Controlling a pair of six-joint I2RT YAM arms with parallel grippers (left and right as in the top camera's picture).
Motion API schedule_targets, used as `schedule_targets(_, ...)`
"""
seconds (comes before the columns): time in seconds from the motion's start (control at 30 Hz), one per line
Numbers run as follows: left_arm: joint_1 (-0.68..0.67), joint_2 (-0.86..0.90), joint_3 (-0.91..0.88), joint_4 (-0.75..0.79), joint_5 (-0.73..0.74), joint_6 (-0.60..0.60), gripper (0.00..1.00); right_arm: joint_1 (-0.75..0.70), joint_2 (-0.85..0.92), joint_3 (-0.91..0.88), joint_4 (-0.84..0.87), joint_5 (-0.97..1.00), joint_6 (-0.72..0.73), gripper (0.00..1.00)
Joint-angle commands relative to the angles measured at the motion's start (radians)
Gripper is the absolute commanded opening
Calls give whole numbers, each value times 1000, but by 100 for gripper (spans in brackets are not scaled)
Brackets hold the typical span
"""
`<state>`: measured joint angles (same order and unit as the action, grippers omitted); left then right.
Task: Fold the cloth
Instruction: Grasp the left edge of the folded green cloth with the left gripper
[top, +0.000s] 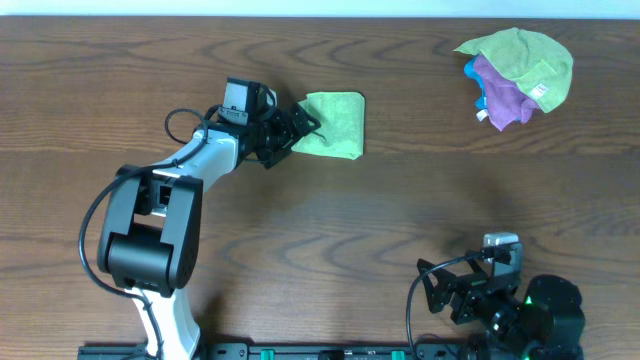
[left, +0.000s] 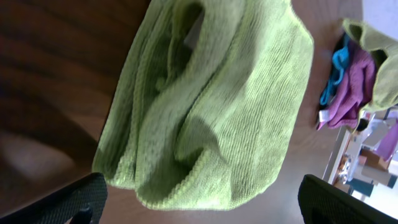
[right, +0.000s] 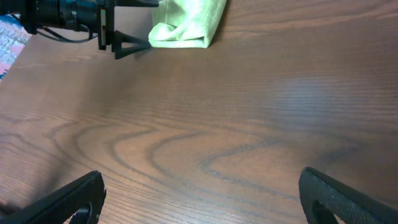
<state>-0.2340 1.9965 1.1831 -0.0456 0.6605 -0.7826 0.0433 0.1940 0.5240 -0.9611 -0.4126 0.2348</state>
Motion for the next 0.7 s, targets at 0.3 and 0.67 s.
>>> schedule_targets(0.3, -51, 79, -8, 77, -41, -64, 100, -6, -6, -2, -1, -6, 16, 99)
schedule_targets(0.67, -18, 69, -8, 91, 23, -51, 98, -6, -6, -2, -1, -6, 15, 99)
